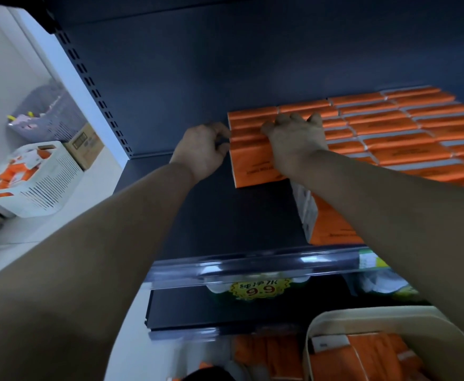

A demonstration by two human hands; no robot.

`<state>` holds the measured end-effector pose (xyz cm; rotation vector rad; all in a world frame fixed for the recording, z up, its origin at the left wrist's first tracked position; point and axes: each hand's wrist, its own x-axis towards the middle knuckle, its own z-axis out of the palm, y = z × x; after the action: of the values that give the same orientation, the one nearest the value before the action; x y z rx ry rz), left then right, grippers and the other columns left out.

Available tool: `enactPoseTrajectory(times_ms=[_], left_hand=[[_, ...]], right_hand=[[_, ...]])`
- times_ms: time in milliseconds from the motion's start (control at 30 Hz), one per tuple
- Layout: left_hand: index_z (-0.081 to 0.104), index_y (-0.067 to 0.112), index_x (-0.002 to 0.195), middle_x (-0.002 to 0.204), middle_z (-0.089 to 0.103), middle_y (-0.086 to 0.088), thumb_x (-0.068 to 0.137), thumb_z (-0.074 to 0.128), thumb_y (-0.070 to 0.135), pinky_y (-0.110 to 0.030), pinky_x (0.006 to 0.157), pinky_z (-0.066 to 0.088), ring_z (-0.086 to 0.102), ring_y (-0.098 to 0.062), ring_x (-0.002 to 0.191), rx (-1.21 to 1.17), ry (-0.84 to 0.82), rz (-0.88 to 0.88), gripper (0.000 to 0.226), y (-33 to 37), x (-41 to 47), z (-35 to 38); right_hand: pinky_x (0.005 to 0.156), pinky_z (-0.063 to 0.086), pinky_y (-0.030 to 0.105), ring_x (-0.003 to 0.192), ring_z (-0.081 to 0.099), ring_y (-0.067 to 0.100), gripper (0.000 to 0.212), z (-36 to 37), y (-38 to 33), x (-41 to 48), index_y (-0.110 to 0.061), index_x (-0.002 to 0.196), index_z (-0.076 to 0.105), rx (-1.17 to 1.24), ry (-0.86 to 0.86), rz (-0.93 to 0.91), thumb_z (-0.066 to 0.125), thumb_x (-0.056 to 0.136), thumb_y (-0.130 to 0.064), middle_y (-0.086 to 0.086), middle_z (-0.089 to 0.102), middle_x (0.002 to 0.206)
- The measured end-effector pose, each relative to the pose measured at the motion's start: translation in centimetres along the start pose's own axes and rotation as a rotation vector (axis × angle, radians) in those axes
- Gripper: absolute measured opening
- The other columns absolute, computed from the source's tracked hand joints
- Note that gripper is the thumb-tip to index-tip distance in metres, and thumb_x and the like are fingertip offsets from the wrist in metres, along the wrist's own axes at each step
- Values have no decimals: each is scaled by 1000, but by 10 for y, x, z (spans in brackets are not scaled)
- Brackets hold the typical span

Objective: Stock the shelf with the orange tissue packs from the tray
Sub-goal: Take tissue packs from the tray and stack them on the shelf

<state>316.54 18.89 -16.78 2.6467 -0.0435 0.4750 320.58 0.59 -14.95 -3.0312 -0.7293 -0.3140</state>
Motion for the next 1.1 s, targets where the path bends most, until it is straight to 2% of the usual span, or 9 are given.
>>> enactPoseTrajectory(times_ms=[133,367,467,600,767,933,1000,1100], left_hand=[[63,17,114,116,64,-2,93,56,16,-31,90,50,61,-18,105,86,-13,18,22,11,-11,-3],[59,17,125,125,59,-4,95,52,17,-31,94,47,56,-19,114,156,-27,35,31,54,-42,-19],[59,16,124,121,59,-7,94,54,16,-27,87,44,57,-20,105,181,-36,90,30,78,-62,-20],[60,15,121,122,60,-5,92,56,15,-32,94,44,53,-23,113,171,-62,197,29,111,-89,-13],[61,17,121,123,60,-4,94,55,18,-38,94,46,51,-22,116,133,-85,266,28,155,-126,6],[61,15,120,122,61,-5,94,56,18,-40,92,47,53,-23,114,55,-111,303,26,196,-170,45],[61,17,119,120,61,-5,94,57,19,-40,90,48,54,-24,111,51,-148,330,26,210,-188,66],[62,16,118,120,61,-4,93,59,18,-34,92,46,54,-21,112,40,-276,351,25,225,-212,102]], right_hand=[[103,30,48,126,39,29,55,-8,10,-21,-22,138,41,-96,-16,-51,58,86,-23,9,44,135],[102,31,47,126,38,31,49,-30,27,-76,-18,137,43,-14,15,-50,53,90,-32,10,45,134],[101,32,45,126,39,30,46,-34,34,-107,-20,133,46,30,83,-60,53,91,-35,8,47,133],[95,34,43,123,42,30,42,-37,48,-156,-20,129,50,53,160,-74,52,90,-35,8,50,128],[88,37,43,116,46,33,40,-33,78,-225,-16,125,54,30,199,-75,57,88,-33,11,54,121],[81,40,44,107,51,34,36,-10,115,-297,-13,115,59,-1,137,-36,60,84,-32,12,57,109],[86,38,44,111,49,33,36,4,132,-323,-15,120,56,8,85,-21,57,88,-31,10,56,115],[95,34,43,121,43,29,38,27,155,-356,-20,129,50,34,-23,29,51,93,-33,7,51,125]])
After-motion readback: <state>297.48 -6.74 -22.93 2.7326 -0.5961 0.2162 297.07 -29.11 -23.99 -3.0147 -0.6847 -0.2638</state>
